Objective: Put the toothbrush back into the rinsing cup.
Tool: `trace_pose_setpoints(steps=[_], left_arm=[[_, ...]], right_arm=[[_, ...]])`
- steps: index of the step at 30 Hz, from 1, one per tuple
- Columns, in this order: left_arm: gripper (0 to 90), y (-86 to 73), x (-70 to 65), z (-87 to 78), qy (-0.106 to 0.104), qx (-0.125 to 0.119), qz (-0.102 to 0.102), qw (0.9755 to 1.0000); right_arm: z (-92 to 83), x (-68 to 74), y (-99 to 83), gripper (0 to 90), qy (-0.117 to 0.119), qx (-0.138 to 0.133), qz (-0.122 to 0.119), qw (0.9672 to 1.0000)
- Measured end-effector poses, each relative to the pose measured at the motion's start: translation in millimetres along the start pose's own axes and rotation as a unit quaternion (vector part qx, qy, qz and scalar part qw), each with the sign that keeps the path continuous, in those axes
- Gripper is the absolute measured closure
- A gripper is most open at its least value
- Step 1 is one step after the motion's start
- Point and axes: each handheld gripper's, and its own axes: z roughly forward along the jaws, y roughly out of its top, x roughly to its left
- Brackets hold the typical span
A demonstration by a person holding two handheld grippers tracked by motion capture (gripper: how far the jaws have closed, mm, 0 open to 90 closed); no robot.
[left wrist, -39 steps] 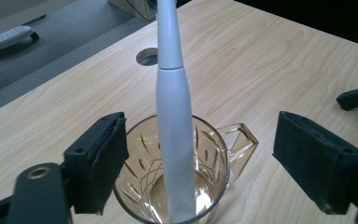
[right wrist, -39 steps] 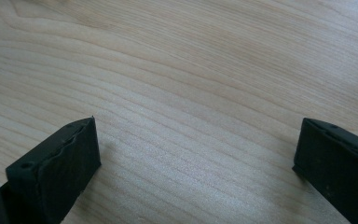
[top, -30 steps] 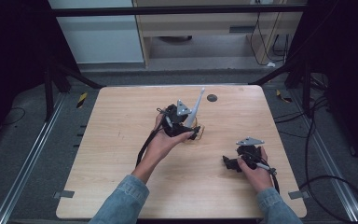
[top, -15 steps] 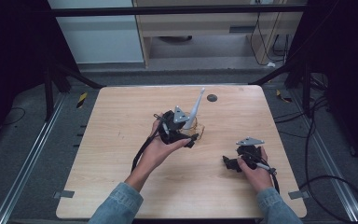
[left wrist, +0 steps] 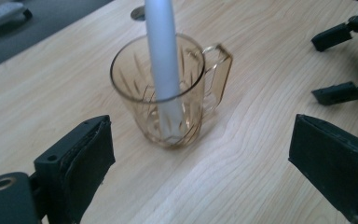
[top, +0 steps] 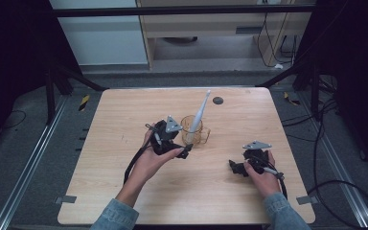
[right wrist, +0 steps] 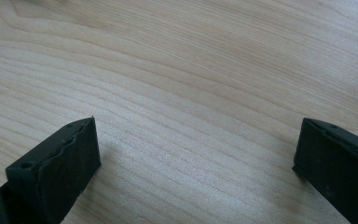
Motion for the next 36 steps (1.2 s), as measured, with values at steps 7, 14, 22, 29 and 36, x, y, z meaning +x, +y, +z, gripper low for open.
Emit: trace_pose_setpoints(steps=[7,14,22,29,36], left_arm=[[5.9,-11.7,14.6,1.3,0.007,0.002,-0.019,0.9998],[6.1,-24.2,29.9,1.7,0.020,0.020,-0.025,0.9993],[6.2,-39.9,47.1,2.7,0.038,0.034,-0.043,0.9978],[6.1,-56.3,55.6,6.8,0.041,0.052,-0.055,0.9963],[6.2,-76.8,72.8,7.6,0.054,0.069,-0.080,0.9930]], right_arm=[[0.0,0.0,0.0,0.3,0.000,0.000,0.000,1.0000],[0.0,0.0,0.0,0.3,0.000,0.000,0.000,1.0000],[0.0,0.1,0.0,0.3,0.000,0.000,0.000,1.0000],[0.0,0.1,0.0,0.3,0.001,0.000,0.001,1.0000],[0.0,0.0,0.1,0.3,0.000,0.000,0.000,1.0000]])
